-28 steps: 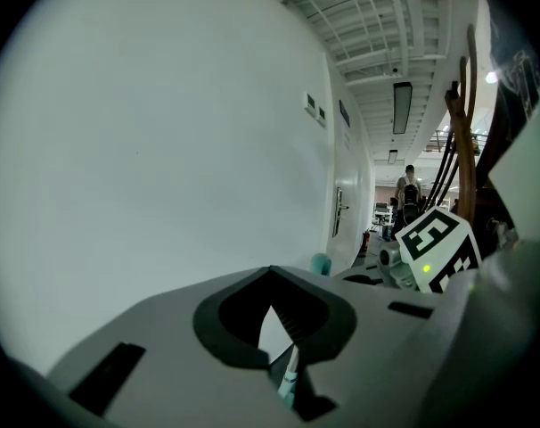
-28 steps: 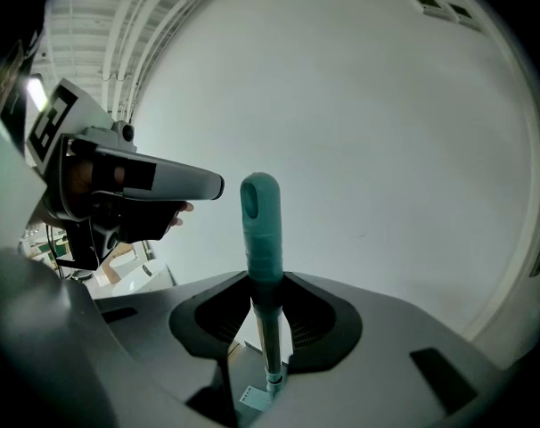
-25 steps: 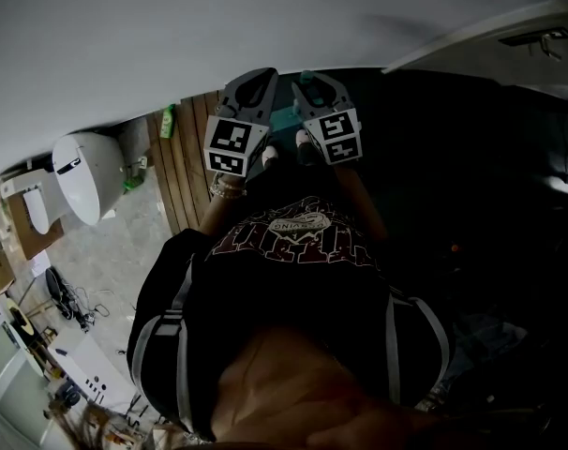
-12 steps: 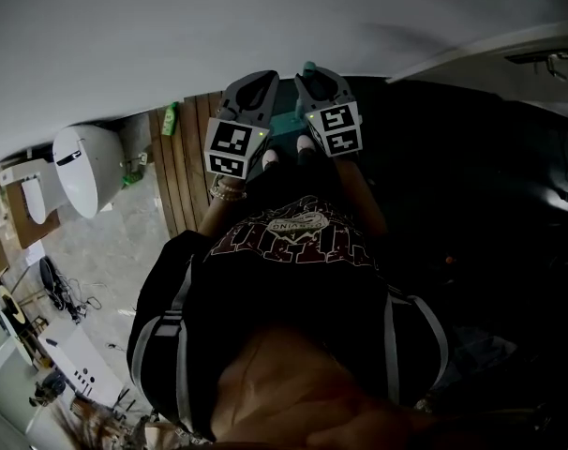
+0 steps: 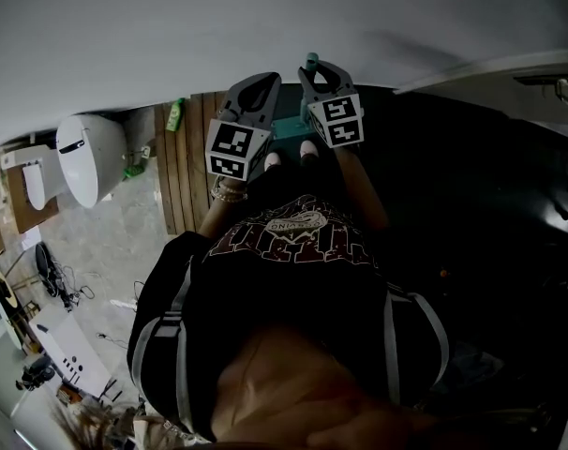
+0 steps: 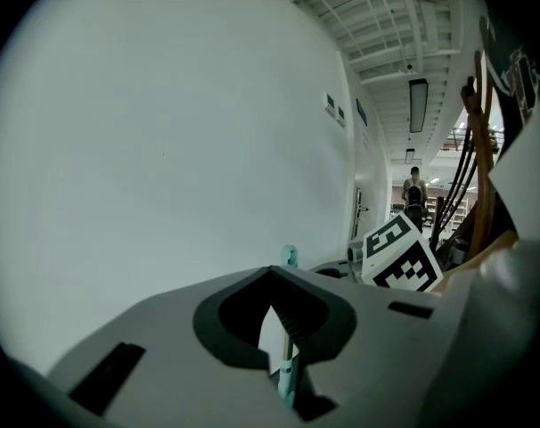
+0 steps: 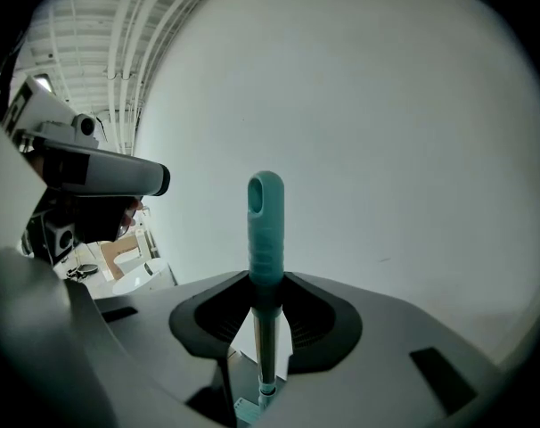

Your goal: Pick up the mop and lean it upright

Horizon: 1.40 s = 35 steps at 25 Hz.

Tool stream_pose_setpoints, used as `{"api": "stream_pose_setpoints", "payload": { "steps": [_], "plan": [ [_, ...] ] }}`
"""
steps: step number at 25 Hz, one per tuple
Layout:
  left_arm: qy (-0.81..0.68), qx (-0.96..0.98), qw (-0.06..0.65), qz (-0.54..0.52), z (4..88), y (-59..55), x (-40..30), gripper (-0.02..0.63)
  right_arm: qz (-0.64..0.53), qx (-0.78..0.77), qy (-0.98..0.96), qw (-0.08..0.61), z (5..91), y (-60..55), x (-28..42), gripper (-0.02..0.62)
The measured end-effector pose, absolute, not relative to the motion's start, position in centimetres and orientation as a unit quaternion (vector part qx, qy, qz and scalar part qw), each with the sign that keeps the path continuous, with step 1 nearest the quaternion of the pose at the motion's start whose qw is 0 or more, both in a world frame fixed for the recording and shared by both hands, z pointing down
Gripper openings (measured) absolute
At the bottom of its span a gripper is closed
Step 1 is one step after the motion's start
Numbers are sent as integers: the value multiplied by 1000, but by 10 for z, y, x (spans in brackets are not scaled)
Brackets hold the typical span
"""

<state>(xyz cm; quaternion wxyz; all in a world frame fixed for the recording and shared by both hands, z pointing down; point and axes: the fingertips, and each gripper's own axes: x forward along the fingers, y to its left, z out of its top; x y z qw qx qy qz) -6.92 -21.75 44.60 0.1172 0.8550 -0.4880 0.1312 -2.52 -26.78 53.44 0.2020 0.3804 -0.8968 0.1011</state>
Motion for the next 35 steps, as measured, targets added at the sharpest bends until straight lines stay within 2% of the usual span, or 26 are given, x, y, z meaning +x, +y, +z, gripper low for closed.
{"api": "stream_pose_setpoints", "payload": {
  "steps": [16, 35],
  "plan": [
    [-512, 839, 125, 132, 451, -244, -97, 40, 118, 374, -896, 208, 547, -324, -44, 123],
    [-547, 815, 141, 129, 459, -262, -101, 40, 140, 373, -894, 204, 560, -375, -33, 123]
  ]
}}
